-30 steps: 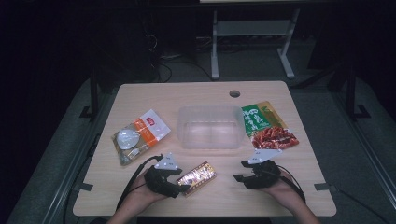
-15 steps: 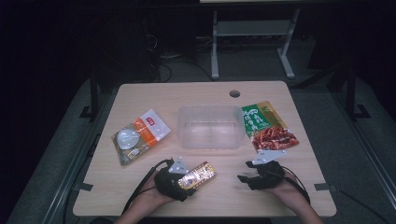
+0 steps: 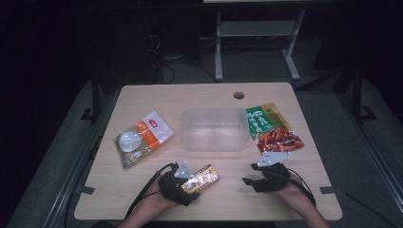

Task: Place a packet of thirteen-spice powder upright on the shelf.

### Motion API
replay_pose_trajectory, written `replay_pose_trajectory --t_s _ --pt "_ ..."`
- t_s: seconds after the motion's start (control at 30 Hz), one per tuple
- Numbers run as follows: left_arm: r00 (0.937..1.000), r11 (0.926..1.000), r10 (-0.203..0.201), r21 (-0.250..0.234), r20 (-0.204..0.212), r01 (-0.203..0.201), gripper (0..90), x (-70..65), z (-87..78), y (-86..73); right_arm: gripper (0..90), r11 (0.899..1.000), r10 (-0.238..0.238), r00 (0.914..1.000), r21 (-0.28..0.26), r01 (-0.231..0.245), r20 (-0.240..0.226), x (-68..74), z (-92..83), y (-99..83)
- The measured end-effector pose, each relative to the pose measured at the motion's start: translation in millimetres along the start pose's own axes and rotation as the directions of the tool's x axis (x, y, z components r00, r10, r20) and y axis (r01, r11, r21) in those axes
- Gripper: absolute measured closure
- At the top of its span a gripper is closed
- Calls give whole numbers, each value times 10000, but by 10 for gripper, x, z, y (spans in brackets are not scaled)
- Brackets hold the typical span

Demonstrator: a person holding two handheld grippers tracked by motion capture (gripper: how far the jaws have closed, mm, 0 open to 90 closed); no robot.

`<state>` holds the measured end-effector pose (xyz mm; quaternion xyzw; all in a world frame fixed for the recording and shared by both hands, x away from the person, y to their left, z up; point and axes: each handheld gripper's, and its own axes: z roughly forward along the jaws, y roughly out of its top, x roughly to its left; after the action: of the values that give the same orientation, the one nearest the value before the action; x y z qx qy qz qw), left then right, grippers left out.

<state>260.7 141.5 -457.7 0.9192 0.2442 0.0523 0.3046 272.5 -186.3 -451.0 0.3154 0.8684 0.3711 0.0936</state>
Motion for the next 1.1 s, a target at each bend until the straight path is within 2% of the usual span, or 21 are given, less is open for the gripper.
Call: replay_pose_trajectory --t_s 0.2,0.37,0.7,0.77,0.83,0.87,1.0,1.07,1.1 --pt "9998 9999 65 126 -170 -63 303 -14 -2 7 365 10000 -46 10000 -15 46 53 -21 6 -4" --pt "9997 9996 166 237 -158 -163 315 7 -14 8 365 10000 -59 10000 10 58 18 -27 4 -8" --pt "9982 9980 589 208 87 -591 322 67 -49 11 336 9998 -102 9998 -161 99 -148 -37 -12 -5" --pt "9966 9966 817 60 123 -818 323 110 -100 6 324 9997 -115 9998 -230 111 -184 -39 -17 -1" --pt "9967 9969 786 -97 179 -785 323 155 -156 -4 314 9993 -63 9996 -364 53 -284 -42 -22 10" --pt "9971 9971 738 -225 211 -733 323 179 -179 -14 315 9990 -39 9986 -439 16 -528 -55 -26 24" --pt "9968 9960 611 -687 518 -575 323 281 -276 -51 274 9991 114 9979 -406 -140 -637 -66 -26 33" --pt "9962 9942 502 -987 711 -431 323 313 -313 -62 240 9993 102 9960 -359 -134 -886 -71 -24 44" --pt "9951 9932 584 -1057 796 -498 323 329 -328 -64 240 9993 102 9960 -359 -134 -886 -71 -24 44"
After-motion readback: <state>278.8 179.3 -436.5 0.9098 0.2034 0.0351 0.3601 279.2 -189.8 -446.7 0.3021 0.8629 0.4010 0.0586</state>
